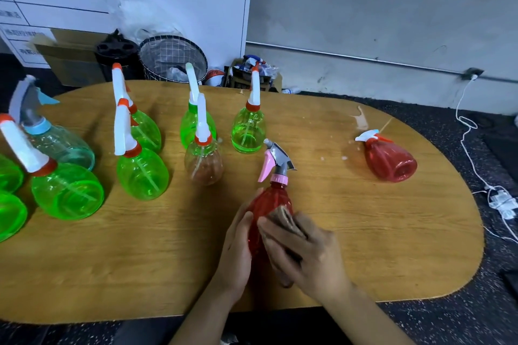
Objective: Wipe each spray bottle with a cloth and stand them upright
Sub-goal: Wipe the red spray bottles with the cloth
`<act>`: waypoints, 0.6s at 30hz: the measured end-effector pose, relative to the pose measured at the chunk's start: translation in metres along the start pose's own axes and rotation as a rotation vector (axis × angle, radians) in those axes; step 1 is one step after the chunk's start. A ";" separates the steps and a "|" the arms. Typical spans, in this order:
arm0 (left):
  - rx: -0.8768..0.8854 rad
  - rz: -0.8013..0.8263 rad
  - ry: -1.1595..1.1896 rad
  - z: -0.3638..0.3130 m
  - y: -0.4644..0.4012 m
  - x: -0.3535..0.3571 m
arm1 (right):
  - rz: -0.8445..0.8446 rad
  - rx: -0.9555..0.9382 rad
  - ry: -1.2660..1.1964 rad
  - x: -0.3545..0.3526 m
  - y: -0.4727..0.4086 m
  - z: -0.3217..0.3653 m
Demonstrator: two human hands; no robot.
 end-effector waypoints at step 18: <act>0.207 0.100 0.007 -0.110 -0.013 0.062 | -0.295 0.386 -0.289 -0.046 -0.116 0.010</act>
Point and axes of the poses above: each hand's wrist, its own y-axis away from the middle knuckle, its own x-axis out of the palm, z = x × y, the point moved 1 cm from there along -y, towards the middle knuckle, and after that the axes turned 11 degrees about -z, right-handed, at the moved point
